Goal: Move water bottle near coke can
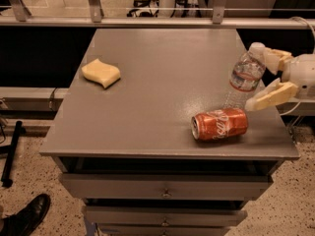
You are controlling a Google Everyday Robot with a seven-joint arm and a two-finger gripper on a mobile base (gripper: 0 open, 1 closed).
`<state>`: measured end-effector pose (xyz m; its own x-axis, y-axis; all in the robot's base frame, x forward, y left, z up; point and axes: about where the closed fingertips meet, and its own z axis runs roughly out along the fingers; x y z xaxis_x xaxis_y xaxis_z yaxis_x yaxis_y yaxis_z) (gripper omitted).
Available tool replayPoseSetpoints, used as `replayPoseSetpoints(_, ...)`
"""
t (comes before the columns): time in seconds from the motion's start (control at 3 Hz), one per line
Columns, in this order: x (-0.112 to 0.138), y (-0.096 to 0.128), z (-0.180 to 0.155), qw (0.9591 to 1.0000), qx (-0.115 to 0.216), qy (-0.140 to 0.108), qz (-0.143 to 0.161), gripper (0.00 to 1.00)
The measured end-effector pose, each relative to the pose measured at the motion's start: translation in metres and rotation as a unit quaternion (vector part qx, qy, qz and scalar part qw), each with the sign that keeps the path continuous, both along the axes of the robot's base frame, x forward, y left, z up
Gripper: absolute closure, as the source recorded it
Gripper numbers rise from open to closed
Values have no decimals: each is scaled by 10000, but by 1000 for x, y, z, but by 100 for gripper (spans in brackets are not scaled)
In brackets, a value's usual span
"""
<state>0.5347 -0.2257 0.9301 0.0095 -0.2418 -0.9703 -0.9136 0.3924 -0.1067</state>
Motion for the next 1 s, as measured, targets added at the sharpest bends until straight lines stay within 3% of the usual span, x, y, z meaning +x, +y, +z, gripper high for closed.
replayPoseSetpoints(0.33,1,-23,33,9993,-283,-210,-129,0)
replayPoseSetpoints(0.67,0,-69,102,9928,-707,-773,-584,0)
replayPoseSetpoints(1.0,1,-67,104,9928,-665,-811,-571,0)
